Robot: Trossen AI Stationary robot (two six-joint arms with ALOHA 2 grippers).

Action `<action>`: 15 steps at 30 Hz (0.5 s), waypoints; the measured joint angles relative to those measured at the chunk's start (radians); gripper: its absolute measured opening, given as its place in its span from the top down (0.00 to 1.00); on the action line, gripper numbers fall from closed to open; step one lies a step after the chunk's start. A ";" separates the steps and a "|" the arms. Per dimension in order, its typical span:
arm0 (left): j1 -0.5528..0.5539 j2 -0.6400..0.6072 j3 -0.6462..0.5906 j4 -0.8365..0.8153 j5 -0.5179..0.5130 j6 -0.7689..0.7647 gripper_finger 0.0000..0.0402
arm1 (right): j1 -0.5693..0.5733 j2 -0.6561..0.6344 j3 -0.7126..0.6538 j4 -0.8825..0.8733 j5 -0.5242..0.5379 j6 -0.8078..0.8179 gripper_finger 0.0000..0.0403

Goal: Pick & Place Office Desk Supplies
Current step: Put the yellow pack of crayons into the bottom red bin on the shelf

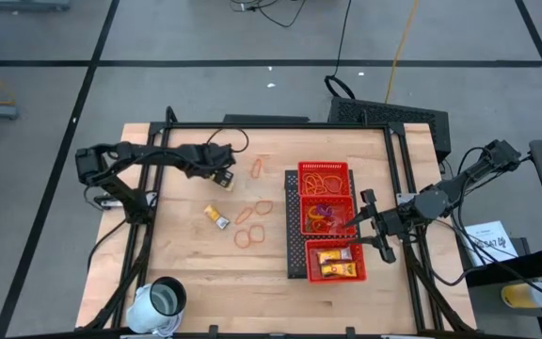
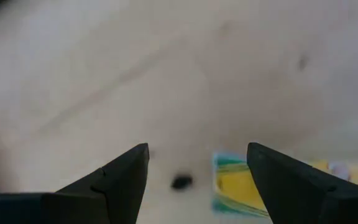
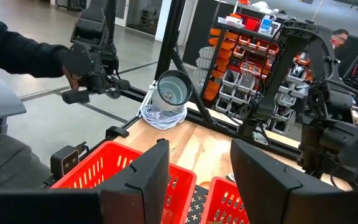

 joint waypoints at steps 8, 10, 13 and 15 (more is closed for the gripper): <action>-0.004 -0.002 0.001 -0.091 0.291 -0.027 0.30 | 0.000 0.000 0.000 0.000 0.000 0.000 0.60; -0.015 -0.003 0.001 -0.092 0.299 -0.041 0.30 | 0.000 0.000 0.000 0.000 0.000 0.000 0.60; -0.032 -0.037 0.000 -0.085 0.275 -0.056 0.30 | 0.000 0.000 0.000 0.000 0.000 0.000 0.60; -0.047 -0.069 0.000 -0.083 0.269 -0.043 0.30 | 0.000 0.000 0.000 0.000 0.000 -0.001 0.60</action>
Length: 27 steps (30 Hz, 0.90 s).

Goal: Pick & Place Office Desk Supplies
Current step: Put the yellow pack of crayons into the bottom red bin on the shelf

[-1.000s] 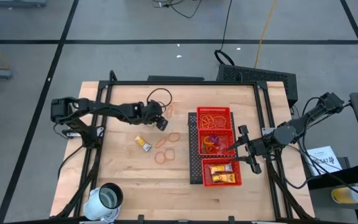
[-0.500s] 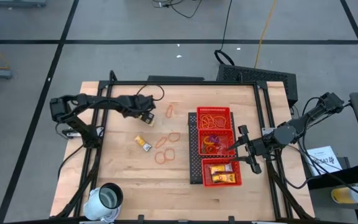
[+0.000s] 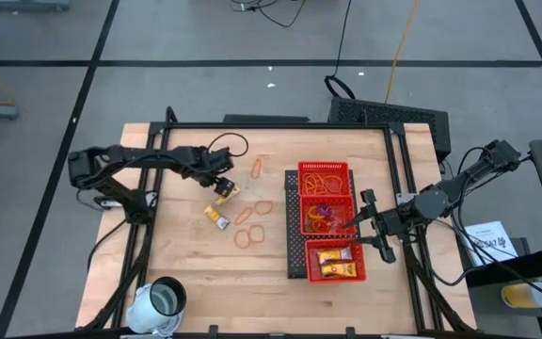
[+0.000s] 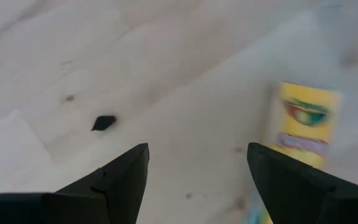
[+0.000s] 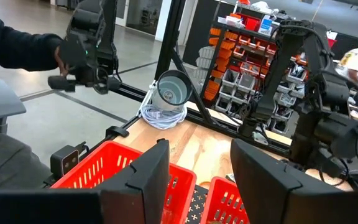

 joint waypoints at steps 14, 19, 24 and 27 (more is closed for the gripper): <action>-0.211 -0.005 0.000 0.045 0.037 -0.036 0.30 | -0.042 0.000 0.000 -0.001 0.003 -0.003 0.60; -0.260 0.065 0.000 0.147 -0.002 -0.035 0.30 | -0.072 0.000 0.000 -0.001 -0.001 -0.003 0.60; -0.258 0.128 0.000 0.145 -0.019 -0.043 0.30 | -0.078 0.000 0.000 -0.005 -0.002 0.000 0.60; -0.242 0.148 0.006 0.130 -0.017 -0.070 0.30 | -0.078 0.000 0.000 -0.007 -0.003 0.005 0.60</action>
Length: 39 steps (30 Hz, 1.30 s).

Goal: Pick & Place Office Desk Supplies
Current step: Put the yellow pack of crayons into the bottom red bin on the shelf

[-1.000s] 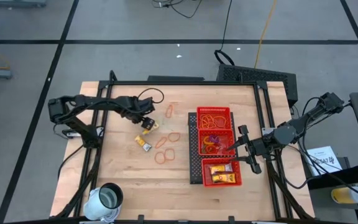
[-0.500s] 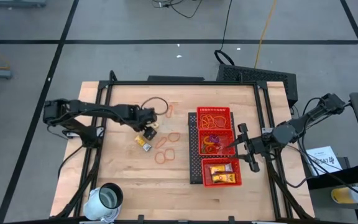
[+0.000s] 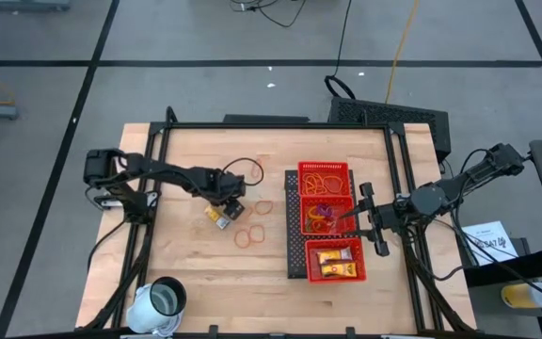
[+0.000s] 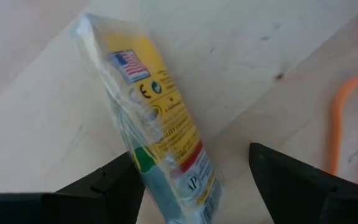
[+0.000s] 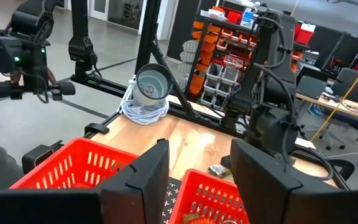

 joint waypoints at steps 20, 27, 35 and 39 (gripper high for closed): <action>0.027 -0.053 -0.010 -0.011 0.062 -0.018 0.75 | -0.001 0.000 0.000 0.000 0.001 0.011 0.60; 0.026 -0.260 -0.009 0.039 0.064 -0.023 0.79 | -0.002 0.004 0.000 0.072 0.002 -0.016 0.60; -0.054 -0.453 -0.007 0.501 0.147 0.110 0.73 | -0.091 0.091 0.000 0.258 0.000 -0.039 0.60; -0.126 -0.464 -0.006 0.736 0.169 0.234 0.75 | -0.159 0.151 0.000 0.348 0.000 -0.034 0.60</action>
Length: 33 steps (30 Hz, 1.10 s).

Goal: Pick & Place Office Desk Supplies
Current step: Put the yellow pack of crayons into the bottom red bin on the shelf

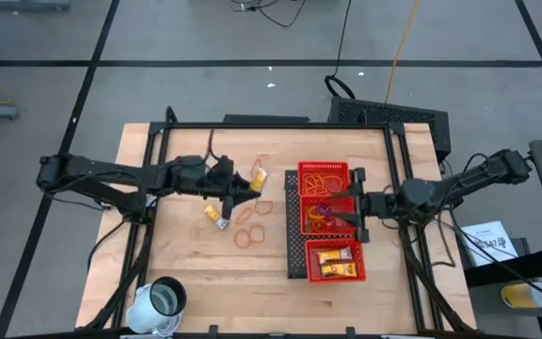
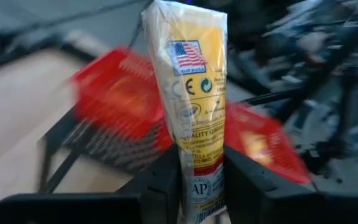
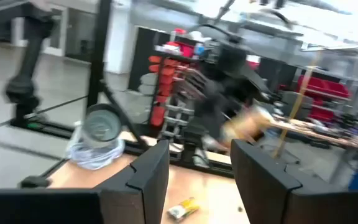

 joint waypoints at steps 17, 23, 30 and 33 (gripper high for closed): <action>-0.146 0.314 0.403 -0.343 -0.431 0.558 0.74 | -0.225 0.221 0.068 0.102 -0.203 0.271 0.60; -0.180 0.441 0.490 -0.416 -0.559 0.786 0.74 | -0.272 0.248 0.069 0.100 -0.209 0.348 0.60; -0.193 0.509 0.542 -0.425 -0.691 0.881 0.74 | -0.274 0.281 0.070 0.105 -0.212 0.345 0.56; -0.184 0.509 0.543 -0.420 -0.692 0.882 0.74 | -0.274 0.298 0.070 0.103 -0.211 0.344 0.52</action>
